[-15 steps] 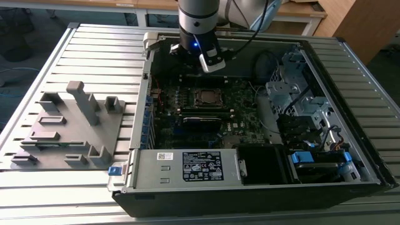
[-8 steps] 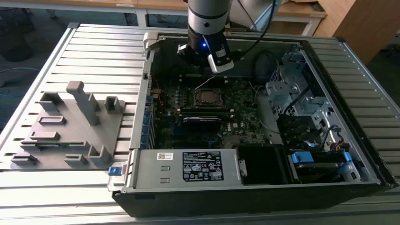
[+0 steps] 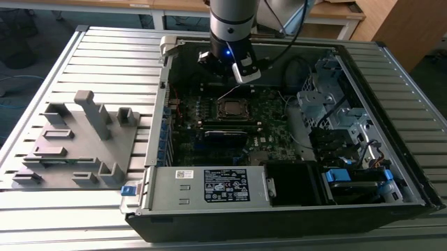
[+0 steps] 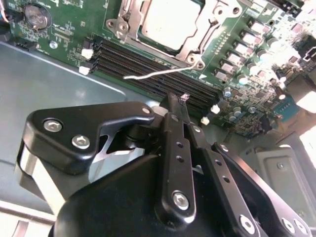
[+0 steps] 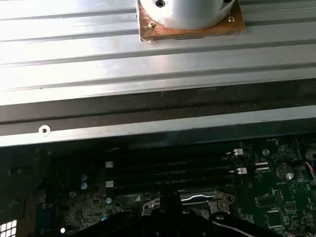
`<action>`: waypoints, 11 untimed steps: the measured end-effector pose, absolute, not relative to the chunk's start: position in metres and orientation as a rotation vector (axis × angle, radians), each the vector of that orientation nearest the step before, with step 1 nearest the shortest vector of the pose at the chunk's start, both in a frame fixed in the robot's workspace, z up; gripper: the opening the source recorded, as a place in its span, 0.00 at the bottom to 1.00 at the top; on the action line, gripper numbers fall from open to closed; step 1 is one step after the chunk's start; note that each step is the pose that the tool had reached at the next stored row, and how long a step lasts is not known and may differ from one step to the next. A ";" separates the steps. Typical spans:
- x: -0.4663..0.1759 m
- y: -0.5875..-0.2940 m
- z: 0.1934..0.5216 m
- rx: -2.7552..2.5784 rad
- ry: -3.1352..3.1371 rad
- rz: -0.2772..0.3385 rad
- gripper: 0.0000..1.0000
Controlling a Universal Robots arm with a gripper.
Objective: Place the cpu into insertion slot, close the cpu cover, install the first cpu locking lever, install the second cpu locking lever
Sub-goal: 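Install the first cpu locking lever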
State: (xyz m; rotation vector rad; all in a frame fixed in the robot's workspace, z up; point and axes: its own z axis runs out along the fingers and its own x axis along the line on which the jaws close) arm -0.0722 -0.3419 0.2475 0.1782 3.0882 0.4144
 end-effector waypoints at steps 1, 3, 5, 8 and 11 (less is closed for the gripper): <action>-0.072 -0.342 0.246 0.178 3.088 0.414 0.10; -0.070 -0.342 0.245 0.178 3.088 0.414 0.10; -0.068 -0.342 0.244 0.178 3.088 0.414 0.10; -0.065 -0.342 0.243 0.178 3.088 0.414 0.10; -0.064 -0.342 0.240 0.178 3.088 0.414 0.10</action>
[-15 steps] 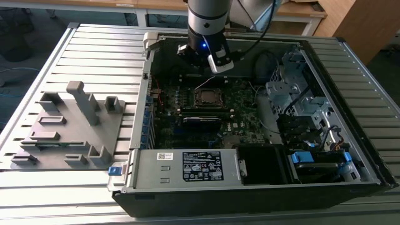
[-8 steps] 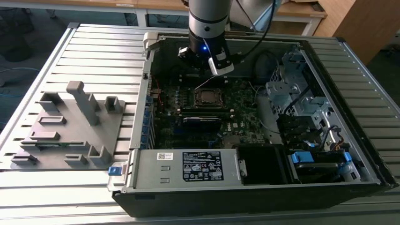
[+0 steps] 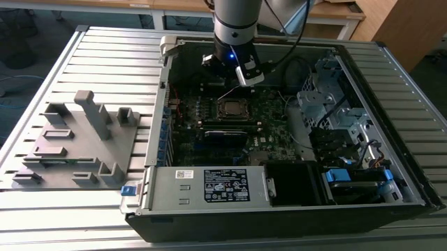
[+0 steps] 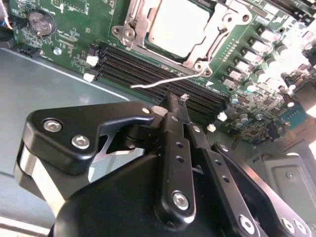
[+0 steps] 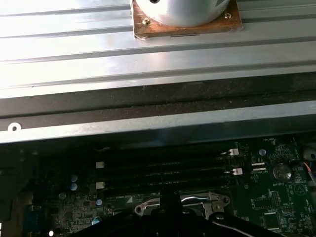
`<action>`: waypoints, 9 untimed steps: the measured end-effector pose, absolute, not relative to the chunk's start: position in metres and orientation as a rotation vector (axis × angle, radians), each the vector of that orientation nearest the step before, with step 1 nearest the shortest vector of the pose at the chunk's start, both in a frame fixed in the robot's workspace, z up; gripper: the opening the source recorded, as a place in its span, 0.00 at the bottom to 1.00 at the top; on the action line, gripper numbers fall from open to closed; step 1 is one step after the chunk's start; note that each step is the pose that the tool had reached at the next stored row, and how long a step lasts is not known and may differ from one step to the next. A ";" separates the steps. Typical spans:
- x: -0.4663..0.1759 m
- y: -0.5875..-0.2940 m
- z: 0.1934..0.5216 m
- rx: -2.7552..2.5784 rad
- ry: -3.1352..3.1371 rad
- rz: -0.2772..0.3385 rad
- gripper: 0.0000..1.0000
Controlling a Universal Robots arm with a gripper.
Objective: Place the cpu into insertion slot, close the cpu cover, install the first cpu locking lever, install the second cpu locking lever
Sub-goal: 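Install the first cpu locking lever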
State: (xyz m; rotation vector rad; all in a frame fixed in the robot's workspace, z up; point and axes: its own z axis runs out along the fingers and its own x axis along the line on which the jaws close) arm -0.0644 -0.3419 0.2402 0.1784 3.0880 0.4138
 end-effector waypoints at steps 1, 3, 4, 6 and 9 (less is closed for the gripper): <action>-0.064 -0.342 0.239 0.178 3.088 0.414 0.10; -0.064 -0.342 0.237 0.178 3.088 0.414 0.10; -0.064 -0.342 0.236 0.178 3.088 0.415 0.10; -0.064 -0.342 0.236 0.178 3.087 0.424 0.10; -0.064 -0.342 0.235 0.179 3.085 0.437 0.10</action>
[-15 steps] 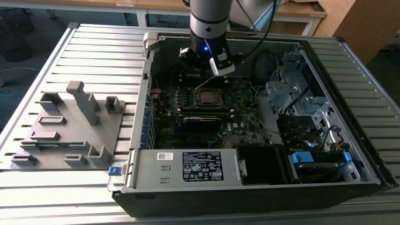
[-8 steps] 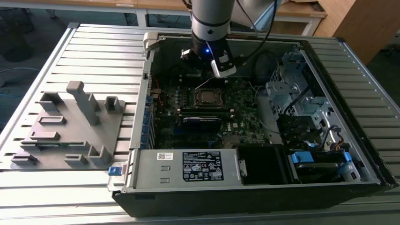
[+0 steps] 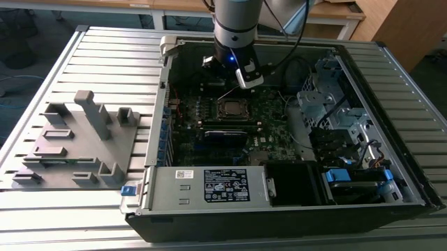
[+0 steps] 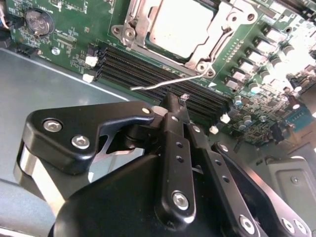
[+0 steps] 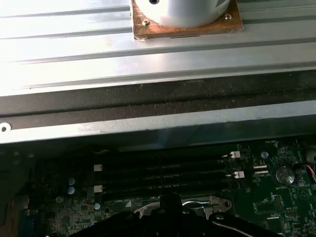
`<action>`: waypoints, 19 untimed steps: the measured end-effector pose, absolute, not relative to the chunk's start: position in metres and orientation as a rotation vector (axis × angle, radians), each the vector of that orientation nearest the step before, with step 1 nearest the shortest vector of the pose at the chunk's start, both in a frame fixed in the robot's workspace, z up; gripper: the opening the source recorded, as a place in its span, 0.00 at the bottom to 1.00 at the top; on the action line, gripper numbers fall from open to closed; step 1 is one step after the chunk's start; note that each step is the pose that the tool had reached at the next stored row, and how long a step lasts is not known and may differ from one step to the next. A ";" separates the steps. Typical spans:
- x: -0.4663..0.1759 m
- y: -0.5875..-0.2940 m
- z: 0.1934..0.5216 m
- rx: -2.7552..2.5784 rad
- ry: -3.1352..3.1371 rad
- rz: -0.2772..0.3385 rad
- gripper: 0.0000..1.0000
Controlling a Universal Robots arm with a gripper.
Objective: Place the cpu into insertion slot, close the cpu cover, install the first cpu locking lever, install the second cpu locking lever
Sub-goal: 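Install the first cpu locking lever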
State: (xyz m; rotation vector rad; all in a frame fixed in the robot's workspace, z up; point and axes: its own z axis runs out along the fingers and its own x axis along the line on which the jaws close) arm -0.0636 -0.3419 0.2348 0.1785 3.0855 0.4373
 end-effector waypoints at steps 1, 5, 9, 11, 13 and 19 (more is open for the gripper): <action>-0.064 -0.342 0.234 0.178 3.084 0.439 0.10; -0.064 -0.342 0.231 0.175 3.075 0.440 0.10; -0.063 -0.342 0.229 0.175 3.073 0.439 0.10; -0.063 -0.342 0.229 0.175 3.073 0.439 0.10; -0.062 -0.342 0.228 0.175 3.072 0.440 0.10; -0.058 -0.342 0.227 0.175 3.073 0.439 0.10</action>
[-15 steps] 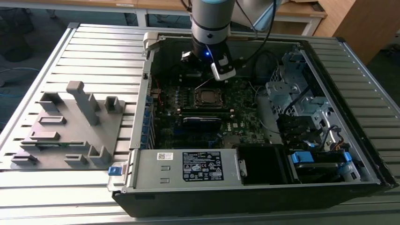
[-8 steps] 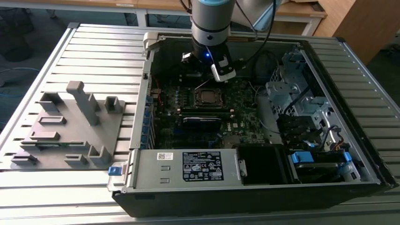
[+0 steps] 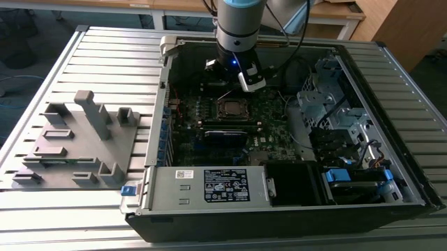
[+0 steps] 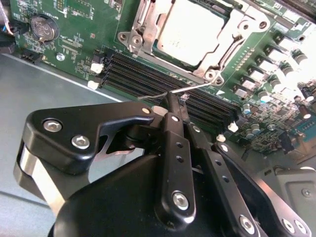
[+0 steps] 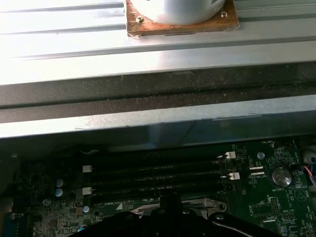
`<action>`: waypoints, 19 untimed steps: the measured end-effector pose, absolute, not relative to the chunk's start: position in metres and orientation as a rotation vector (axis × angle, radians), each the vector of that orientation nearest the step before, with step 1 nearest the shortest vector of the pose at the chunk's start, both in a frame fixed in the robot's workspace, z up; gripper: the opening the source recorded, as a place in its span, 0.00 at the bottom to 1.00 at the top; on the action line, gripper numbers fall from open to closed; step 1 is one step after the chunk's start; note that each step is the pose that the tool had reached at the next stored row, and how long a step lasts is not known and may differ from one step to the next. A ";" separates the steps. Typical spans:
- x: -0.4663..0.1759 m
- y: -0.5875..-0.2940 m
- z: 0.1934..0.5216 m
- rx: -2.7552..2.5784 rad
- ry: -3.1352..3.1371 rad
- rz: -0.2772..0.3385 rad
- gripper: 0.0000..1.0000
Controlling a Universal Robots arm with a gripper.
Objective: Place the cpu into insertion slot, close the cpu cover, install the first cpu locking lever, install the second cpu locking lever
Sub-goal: 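Install the first cpu locking lever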
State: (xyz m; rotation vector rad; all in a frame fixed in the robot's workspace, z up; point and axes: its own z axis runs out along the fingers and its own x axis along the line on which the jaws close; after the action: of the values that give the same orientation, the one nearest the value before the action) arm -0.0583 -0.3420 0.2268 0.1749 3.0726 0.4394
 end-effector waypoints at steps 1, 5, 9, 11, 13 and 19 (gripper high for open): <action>-0.058 -0.342 0.227 0.175 3.073 0.439 0.10; -0.058 -0.342 0.225 0.175 3.072 0.440 0.10; -0.058 -0.342 0.222 0.175 3.072 0.440 0.10; -0.058 -0.342 0.220 0.175 3.072 0.440 0.10; -0.056 -0.342 0.219 0.175 3.072 0.439 0.10; -0.050 -0.342 0.216 0.175 3.072 0.437 0.10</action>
State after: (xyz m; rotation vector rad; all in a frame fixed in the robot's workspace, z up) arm -0.0504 -0.3418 0.2164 0.1745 3.0718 0.4375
